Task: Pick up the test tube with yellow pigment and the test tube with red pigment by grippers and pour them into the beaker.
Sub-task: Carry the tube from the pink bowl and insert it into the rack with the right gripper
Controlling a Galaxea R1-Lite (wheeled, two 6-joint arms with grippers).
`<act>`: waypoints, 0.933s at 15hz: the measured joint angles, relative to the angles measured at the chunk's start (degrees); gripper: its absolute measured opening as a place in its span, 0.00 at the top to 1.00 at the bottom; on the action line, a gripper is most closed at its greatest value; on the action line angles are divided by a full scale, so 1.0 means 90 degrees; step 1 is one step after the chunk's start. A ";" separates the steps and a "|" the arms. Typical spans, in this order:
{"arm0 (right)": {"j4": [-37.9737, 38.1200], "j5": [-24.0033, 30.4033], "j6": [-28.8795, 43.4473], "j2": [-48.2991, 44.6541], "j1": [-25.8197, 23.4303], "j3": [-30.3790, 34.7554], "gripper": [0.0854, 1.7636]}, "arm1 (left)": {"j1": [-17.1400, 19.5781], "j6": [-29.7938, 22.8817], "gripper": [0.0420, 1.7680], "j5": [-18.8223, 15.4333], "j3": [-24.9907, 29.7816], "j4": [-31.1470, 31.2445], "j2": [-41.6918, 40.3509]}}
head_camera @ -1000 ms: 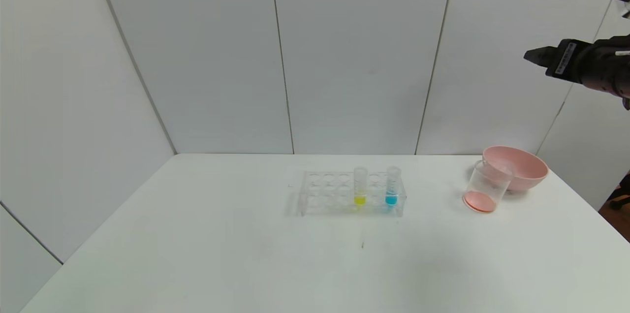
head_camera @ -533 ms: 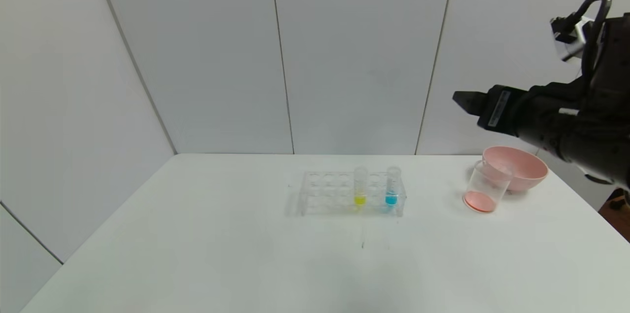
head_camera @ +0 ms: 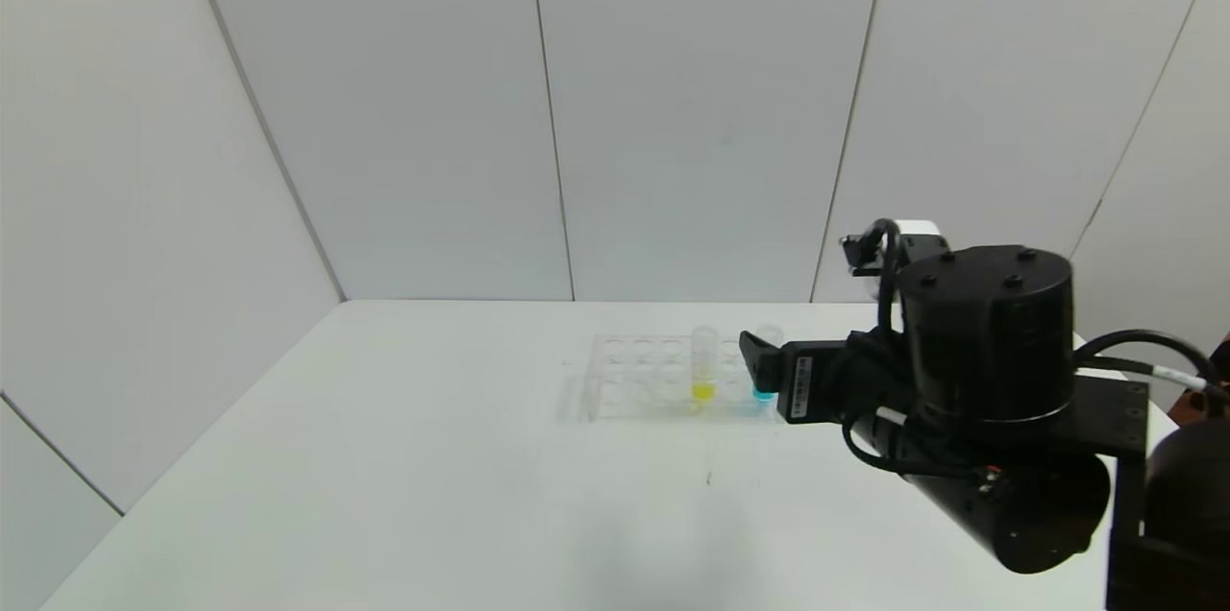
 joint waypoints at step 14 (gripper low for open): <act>-0.1462 -0.0064 0.0012 0.2633 0.0142 -0.0814 0.04 | 0.0000 0.0000 0.00 0.0000 0.0000 0.0000 0.0000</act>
